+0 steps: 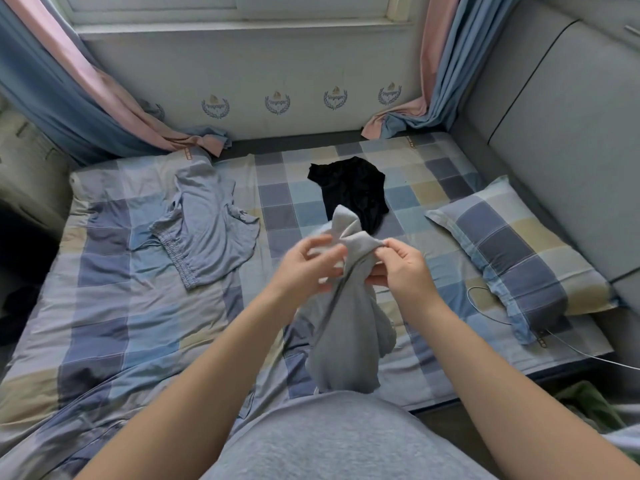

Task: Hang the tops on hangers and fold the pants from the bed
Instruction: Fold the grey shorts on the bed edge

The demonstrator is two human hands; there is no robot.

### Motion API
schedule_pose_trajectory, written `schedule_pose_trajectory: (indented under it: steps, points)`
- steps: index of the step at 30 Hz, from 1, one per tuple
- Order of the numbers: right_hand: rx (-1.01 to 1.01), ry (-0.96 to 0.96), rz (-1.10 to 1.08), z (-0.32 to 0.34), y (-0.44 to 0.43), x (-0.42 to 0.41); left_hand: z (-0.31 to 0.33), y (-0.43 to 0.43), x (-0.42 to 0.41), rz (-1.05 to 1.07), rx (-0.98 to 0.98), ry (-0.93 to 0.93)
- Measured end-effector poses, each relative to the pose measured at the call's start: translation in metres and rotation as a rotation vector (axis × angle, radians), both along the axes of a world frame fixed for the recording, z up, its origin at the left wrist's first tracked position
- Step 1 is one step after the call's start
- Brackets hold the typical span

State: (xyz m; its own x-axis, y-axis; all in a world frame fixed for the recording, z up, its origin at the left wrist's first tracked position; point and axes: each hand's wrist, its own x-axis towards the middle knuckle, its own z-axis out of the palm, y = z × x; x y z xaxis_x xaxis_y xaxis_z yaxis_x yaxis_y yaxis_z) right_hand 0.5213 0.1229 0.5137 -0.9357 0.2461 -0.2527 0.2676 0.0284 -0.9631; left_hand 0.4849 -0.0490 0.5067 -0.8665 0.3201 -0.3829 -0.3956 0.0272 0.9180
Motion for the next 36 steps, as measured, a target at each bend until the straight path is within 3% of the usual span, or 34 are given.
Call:
schedule_pose_trajectory:
  steps: [3, 8, 12, 16, 19, 22, 24, 26, 28, 30, 36]
  points:
    - [-0.044, 0.068, -0.076, 0.013, -0.002, -0.002, -0.023, 0.011, 0.018, -0.227, -0.281, 0.075]
    - [-0.093, 0.15, -0.136, 0.025, -0.002, -0.001, -0.045, 0.019, 0.037, -0.251, -0.492, 0.228]
    - [-0.16, 0.161, -0.108, 0.021, -0.001, 0.003, -0.044, 0.013, 0.031, -0.087, -0.389, 0.277]
    - [0.026, 0.11, 0.035, 0.004, 0.004, 0.013, -0.029, 0.007, 0.026, 0.052, -0.221, 0.25]
    - [0.144, -0.004, 0.22, -0.011, 0.003, 0.028, -0.016, 0.003, 0.023, 0.123, -0.071, 0.204]
    - [0.082, -0.136, 0.359, -0.033, -0.011, 0.042, 0.0, 0.001, 0.019, 0.174, 0.086, 0.119]
    - [0.054, -0.179, 0.359, -0.046, -0.022, 0.048, 0.011, 0.0, 0.017, 0.195, 0.146, 0.075]
    - [0.15, -0.185, 0.33, -0.052, -0.026, 0.047, 0.018, -0.001, 0.016, 0.211, 0.188, 0.05]
    - [0.197, -0.204, 0.32, -0.049, -0.024, 0.041, 0.02, -0.004, 0.014, 0.234, 0.212, 0.024]
    - [0.116, -0.216, 0.268, -0.042, -0.02, 0.035, 0.018, -0.008, 0.011, 0.243, 0.212, 0.019]
    - [-0.029, -0.178, 0.035, -0.008, -0.008, 0.014, -0.008, -0.02, 0.018, 0.018, -0.027, 0.085]
